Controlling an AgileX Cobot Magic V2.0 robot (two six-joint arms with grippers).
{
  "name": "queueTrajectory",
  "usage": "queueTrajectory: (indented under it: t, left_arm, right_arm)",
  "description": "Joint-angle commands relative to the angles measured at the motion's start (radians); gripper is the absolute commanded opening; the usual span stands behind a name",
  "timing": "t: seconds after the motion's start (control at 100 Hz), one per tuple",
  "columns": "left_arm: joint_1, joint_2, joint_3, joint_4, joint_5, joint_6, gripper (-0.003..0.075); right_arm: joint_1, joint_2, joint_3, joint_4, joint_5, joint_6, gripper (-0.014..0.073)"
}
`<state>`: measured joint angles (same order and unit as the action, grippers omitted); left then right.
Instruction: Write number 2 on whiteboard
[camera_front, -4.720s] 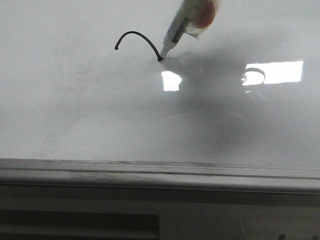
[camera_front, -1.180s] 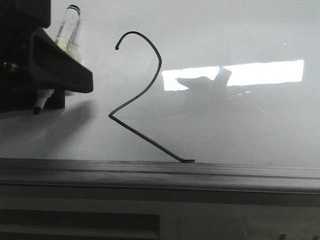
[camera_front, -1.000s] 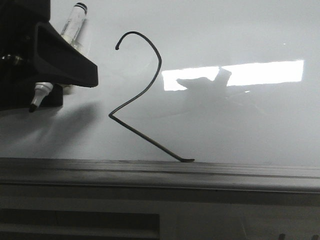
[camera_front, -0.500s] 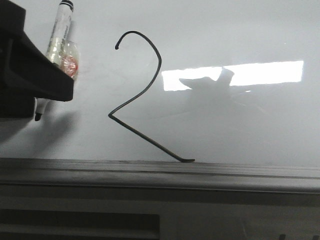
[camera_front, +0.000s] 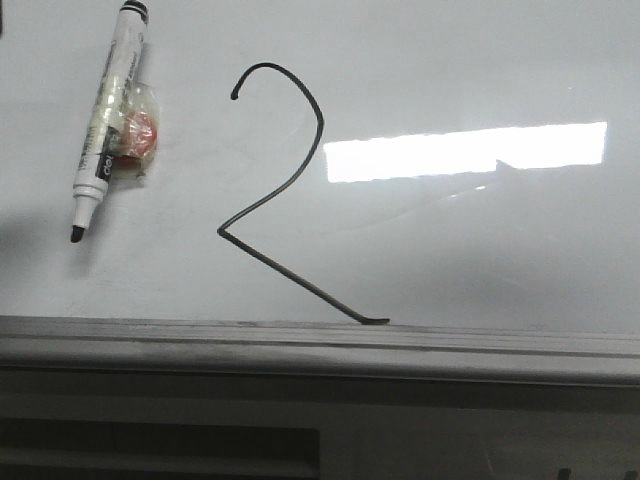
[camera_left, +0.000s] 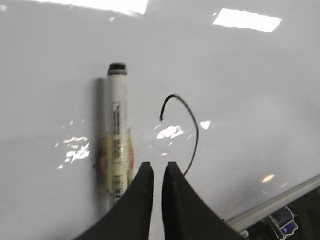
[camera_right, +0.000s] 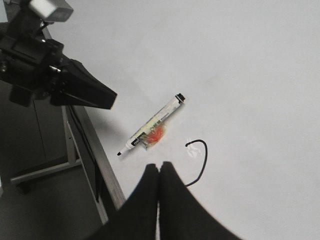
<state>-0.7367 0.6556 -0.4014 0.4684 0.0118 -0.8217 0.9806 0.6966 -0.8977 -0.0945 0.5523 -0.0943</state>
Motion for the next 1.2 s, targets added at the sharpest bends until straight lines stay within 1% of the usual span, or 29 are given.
queueTrajectory:
  t: [0.0,0.04,0.1,0.17,0.21,0.26,0.36,0.58,1.19]
  left_arm:
    - [0.000,-0.058,0.018,0.084,-0.170,0.001,-0.0019]
    - [0.000,-0.085,0.054,0.107,-0.210,0.001,-0.0019]
    - [0.000,-0.121,0.091,0.123,-0.219,0.001,-0.0019]
    - [0.000,-0.156,0.130,0.122,-0.217,0.001,-0.0019]
    - [0.000,-0.175,0.147,0.125,-0.220,0.001,-0.0019]
    - [0.000,-0.195,0.159,0.156,-0.221,0.013,-0.0019]
    - [0.000,-0.218,0.163,0.241,-0.229,0.021,-0.0019]
    - [0.000,-0.223,0.163,0.243,-0.330,0.021,-0.0019]
    - [0.000,-0.223,0.163,0.243,-0.325,0.021,-0.0019]
  right_arm:
    - [-0.005,-0.102,0.080,-0.030,-0.153,0.001,-0.0067]
    - [-0.005,-0.148,0.148,-0.030,-0.205,0.001,-0.0067]
    - [-0.005,-0.226,0.231,-0.032,-0.245,0.008,-0.0067]
    - [-0.012,-0.303,0.321,-0.039,-0.231,0.018,-0.0067]
    - [-0.017,-0.341,0.371,-0.039,-0.230,0.051,-0.0067]
    - [-0.029,-0.378,0.423,-0.039,-0.232,0.094,-0.0067]
    - [-0.059,-0.427,0.495,-0.039,-0.235,0.131,-0.0067]
    - [-0.063,-0.442,0.521,-0.028,-0.232,0.133,-0.0071]
    - [-0.063,-0.442,0.521,-0.028,-0.232,0.133,-0.0071]
